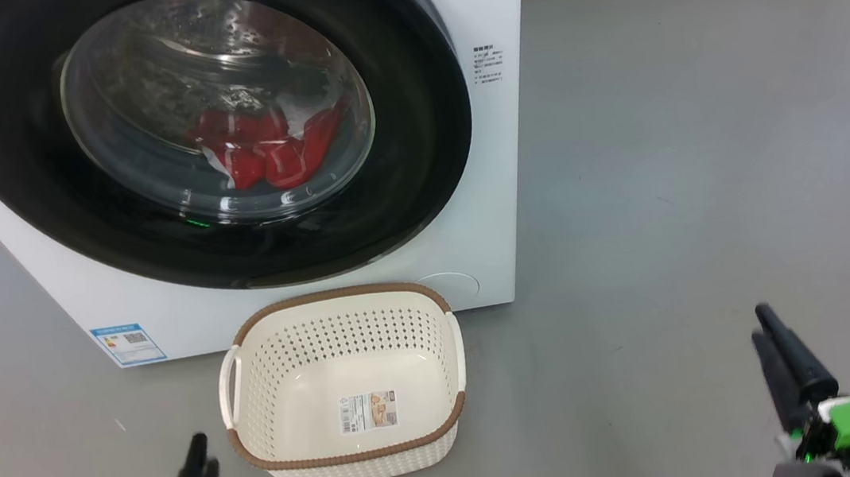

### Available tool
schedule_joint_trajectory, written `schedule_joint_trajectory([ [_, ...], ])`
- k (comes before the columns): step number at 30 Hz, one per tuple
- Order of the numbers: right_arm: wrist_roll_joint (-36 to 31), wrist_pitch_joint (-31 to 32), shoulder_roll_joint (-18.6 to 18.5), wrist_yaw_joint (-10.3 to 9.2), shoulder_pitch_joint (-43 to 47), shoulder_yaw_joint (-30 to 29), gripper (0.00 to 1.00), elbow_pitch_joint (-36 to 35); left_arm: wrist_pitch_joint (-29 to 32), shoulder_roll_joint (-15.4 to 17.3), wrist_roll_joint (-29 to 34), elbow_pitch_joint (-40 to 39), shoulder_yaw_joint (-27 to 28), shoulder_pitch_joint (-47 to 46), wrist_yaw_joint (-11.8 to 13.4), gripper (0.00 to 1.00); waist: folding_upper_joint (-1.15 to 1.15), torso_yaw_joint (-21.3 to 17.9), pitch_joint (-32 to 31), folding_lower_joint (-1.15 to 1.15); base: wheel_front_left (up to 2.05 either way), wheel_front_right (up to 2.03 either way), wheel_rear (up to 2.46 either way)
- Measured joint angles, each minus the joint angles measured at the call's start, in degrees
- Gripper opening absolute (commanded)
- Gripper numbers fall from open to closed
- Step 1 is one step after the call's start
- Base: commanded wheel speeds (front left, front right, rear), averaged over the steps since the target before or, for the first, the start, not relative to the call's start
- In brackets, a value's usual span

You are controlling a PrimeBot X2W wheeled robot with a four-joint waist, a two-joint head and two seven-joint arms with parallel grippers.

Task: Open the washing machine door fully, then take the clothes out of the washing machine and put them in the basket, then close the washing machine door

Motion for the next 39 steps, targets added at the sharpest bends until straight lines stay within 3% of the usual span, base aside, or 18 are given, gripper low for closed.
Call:
schedule_joint_trajectory([
  [1, 0.00, 0.00, 0.00, 0.00, 0.00, 0.00, 0.00, 0.00, 0.00, 0.00, 0.00, 0.00, 0.00, 0.00, 0.00, 0.00, 0.00, 0.00, 0.00, 0.00, 0.00, 0.00, 0.00],
  [2, 0.00, 0.00, 0.20, 0.00, 0.66, 0.12, 1.00, 0.79, 0.00, -0.24, 0.00, 0.76, -0.07, 0.53, 0.00, 1.00, 0.00, 0.00, 0.00, 0.00, 0.00, 0.00, 0.00],
  [25, -0.63, -3.24, 0.69, 0.00, -0.15, 4.72, 1.00, 2.22, -2.87, -0.58, 0.20, 2.19, -3.67, -0.35, 0.04, 1.00, 0.00, -0.10, 0.04, 0.01, 0.00, 0.00, 0.00],
  [39, -4.43, -5.53, 0.31, 0.00, -2.03, 6.72, 1.00, 2.34, -5.52, 0.21, 6.00, 2.11, -5.82, -1.95, 0.11, 1.00, 0.00, -0.09, -0.03, 0.01, 0.00, 0.00, 0.00],
])
